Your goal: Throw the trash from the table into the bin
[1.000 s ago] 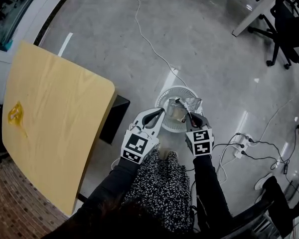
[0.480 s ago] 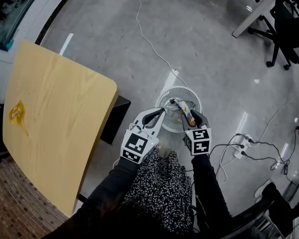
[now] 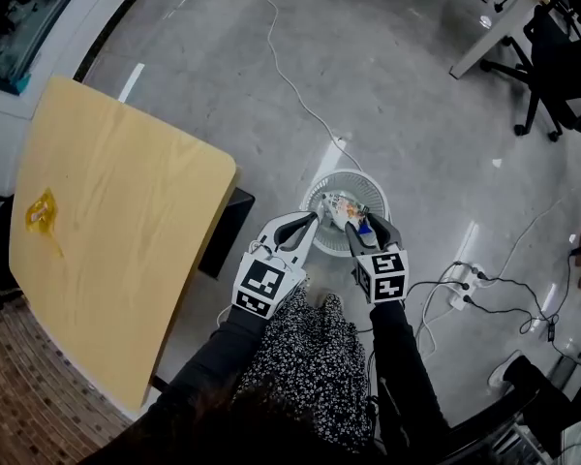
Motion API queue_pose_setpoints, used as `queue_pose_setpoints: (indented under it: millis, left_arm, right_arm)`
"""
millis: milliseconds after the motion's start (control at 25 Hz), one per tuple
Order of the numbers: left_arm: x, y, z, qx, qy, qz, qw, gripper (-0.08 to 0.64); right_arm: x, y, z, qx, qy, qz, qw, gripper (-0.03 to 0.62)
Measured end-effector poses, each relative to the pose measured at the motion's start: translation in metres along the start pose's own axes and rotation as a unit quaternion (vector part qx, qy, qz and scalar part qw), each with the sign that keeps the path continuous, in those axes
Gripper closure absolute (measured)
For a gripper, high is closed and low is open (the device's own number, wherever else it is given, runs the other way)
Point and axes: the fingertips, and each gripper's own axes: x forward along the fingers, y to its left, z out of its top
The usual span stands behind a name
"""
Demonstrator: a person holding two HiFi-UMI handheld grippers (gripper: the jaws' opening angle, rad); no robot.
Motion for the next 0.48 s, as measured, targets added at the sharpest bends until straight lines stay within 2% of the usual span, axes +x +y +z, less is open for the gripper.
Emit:
queue_pose_setpoints:
  millis: [480]
  left_arm:
    - [-0.038, -0.016, 0.074, 0.006, -0.023, 0.008, 0.9997, 0.572]
  right_arm:
    - [-0.060, 0.015, 0.093, -0.013, -0.047, 0.017, 0.999, 0.408]
